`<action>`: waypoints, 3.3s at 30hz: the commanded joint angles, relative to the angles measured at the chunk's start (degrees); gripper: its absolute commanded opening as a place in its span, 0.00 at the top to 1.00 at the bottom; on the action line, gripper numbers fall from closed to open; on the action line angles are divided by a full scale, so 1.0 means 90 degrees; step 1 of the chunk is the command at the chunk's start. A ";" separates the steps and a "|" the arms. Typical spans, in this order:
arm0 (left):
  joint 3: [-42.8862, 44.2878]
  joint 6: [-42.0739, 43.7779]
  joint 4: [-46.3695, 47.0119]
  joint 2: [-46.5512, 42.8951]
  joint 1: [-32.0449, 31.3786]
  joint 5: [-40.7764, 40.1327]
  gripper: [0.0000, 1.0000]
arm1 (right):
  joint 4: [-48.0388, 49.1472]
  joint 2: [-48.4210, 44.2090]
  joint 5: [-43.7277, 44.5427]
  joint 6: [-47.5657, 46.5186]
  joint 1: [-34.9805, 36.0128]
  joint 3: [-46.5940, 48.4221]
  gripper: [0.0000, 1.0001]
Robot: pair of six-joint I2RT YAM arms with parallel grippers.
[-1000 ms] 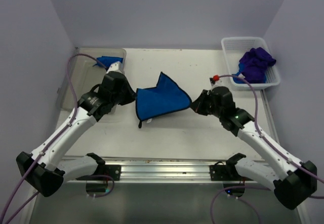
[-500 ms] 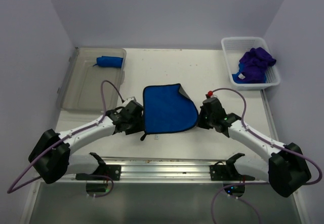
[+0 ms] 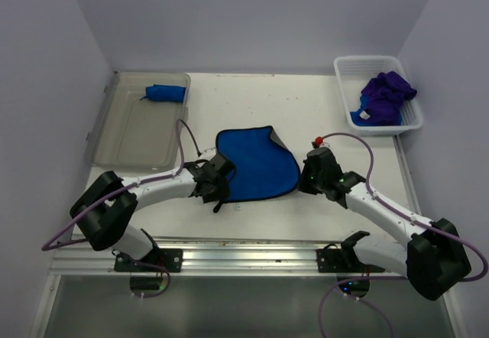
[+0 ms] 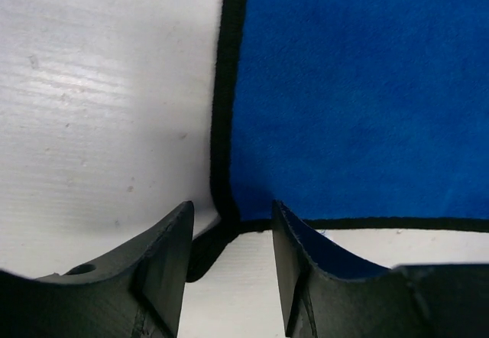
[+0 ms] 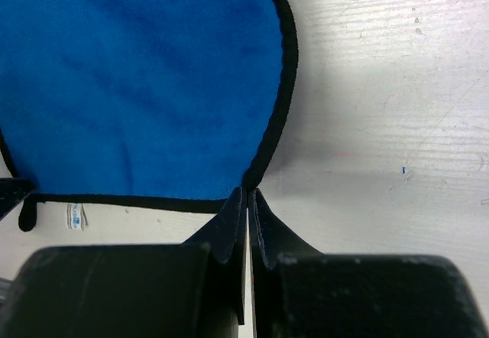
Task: Roll the towels
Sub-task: Flatten the towel, then fold the towel
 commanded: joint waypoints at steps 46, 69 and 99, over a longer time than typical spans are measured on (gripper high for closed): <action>0.3331 0.0564 -0.2334 -0.4088 -0.0150 0.0657 1.00 | -0.3506 -0.3440 -0.0252 -0.0271 0.0019 0.3802 1.00; 0.4452 0.1754 -0.0684 0.1425 0.2885 0.1868 1.00 | -0.0891 0.2767 0.0978 -0.1334 -0.0869 0.4641 1.00; 0.1046 0.1872 0.1200 0.0716 0.2555 0.2855 1.00 | 0.0135 0.2165 -0.0486 -0.1062 -0.1300 0.1646 1.00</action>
